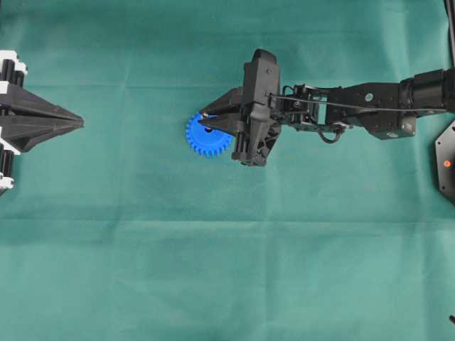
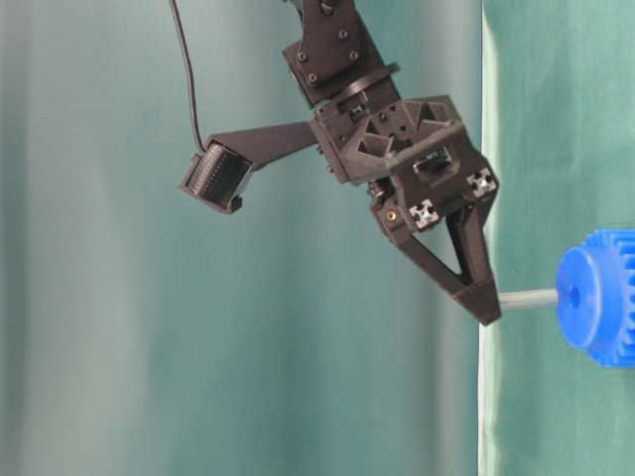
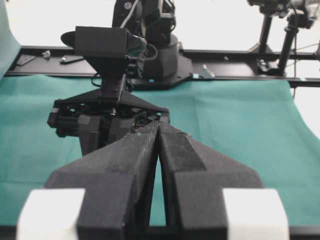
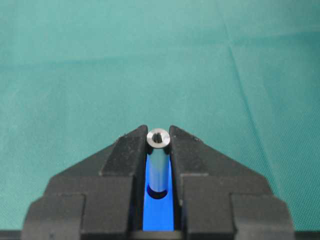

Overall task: Insert the shaft placed at a random location into the center hole of the medium gear at another random location.
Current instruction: 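Press the shaft down into the gear hole with the right gripper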

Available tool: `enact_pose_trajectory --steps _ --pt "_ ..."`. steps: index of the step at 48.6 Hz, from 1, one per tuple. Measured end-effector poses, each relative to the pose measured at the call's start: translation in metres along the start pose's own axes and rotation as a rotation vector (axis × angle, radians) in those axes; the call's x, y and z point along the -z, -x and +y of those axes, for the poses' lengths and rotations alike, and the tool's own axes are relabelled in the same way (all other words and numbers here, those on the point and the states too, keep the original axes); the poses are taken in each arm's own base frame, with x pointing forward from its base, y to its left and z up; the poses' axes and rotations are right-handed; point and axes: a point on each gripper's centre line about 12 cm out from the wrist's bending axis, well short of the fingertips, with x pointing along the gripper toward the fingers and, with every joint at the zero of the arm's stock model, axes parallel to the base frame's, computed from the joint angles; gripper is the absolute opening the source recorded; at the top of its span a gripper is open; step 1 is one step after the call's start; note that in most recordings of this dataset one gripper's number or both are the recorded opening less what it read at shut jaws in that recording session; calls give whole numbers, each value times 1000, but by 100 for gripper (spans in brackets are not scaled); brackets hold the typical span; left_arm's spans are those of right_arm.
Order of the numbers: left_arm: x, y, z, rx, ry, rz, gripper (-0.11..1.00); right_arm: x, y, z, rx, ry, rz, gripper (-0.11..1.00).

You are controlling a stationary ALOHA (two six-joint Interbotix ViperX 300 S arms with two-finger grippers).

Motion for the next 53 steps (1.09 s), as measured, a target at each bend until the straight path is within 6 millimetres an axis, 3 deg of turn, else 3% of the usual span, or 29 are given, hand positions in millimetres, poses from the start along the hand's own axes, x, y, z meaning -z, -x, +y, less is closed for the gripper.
enact_pose_trajectory --steps 18,53 --pt "0 0 0 -2 3 0 0 1 -2 0 0 3 -6 14" --pt "0 0 0 0 1 0 0 37 -16 -1 5 -6 80 14"
